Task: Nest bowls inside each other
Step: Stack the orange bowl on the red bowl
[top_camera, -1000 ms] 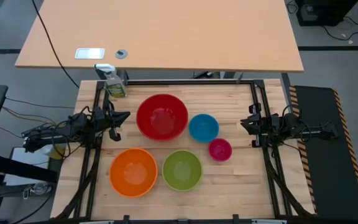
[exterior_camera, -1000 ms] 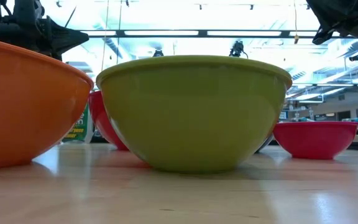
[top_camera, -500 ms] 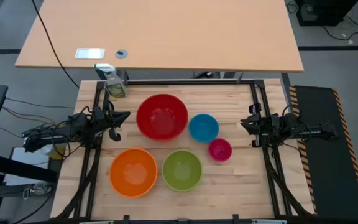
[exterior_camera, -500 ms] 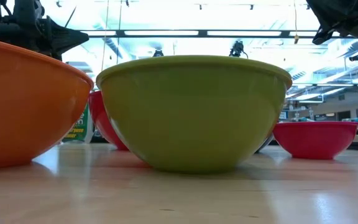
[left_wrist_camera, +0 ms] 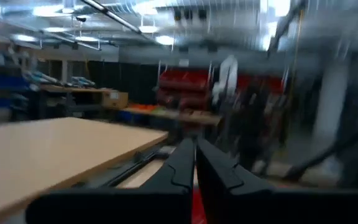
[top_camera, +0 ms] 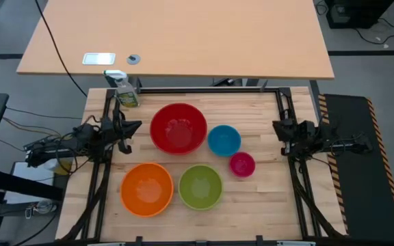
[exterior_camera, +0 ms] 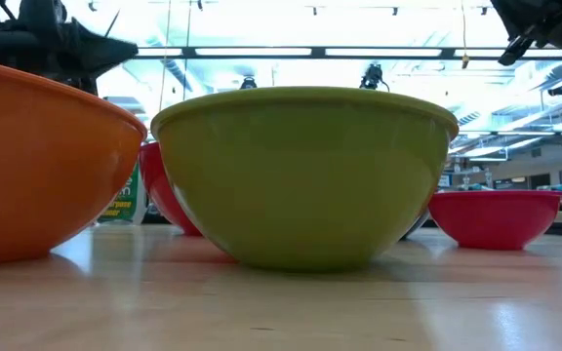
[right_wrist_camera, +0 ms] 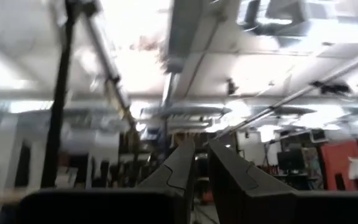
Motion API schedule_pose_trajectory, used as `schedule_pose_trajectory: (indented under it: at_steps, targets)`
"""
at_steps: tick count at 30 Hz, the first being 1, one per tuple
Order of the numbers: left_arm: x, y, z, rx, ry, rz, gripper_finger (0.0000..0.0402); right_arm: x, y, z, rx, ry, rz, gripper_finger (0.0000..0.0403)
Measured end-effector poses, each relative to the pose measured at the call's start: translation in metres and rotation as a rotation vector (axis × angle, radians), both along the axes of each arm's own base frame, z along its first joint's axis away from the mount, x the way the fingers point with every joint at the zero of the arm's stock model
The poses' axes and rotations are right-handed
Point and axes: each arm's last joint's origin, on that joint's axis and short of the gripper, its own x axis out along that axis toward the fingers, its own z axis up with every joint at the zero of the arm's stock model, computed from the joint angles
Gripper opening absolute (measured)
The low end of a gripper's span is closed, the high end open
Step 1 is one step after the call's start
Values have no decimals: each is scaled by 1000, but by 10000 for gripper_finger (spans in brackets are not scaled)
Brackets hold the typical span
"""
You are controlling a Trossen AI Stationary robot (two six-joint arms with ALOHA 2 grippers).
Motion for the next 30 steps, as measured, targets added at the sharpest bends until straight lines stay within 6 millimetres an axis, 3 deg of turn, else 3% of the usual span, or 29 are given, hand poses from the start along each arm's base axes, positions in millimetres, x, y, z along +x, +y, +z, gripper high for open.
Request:
schedule_pose_trajectory:
  at_steps: [2, 5, 7, 10, 30]
  targets:
    - [-2, 0, 6, -135, -117, -52, 23, -1, -2, 0, 149, -30, 4, 55]
    - [-6, 0, 14, -295, -265, -112, 23, 0, -9, -5, 511, -81, -16, 55]
    - [-7, 0, 16, -353, -315, -140, 23, 2, -12, -12, 734, -118, -45, 55]
    - [-9, 0, 19, -397, -364, -168, 23, 2, -15, -16, 917, -201, -56, 55]
    - [-12, 1, 24, -568, -492, -231, 23, 1, -14, -11, 1070, -333, 135, 55]
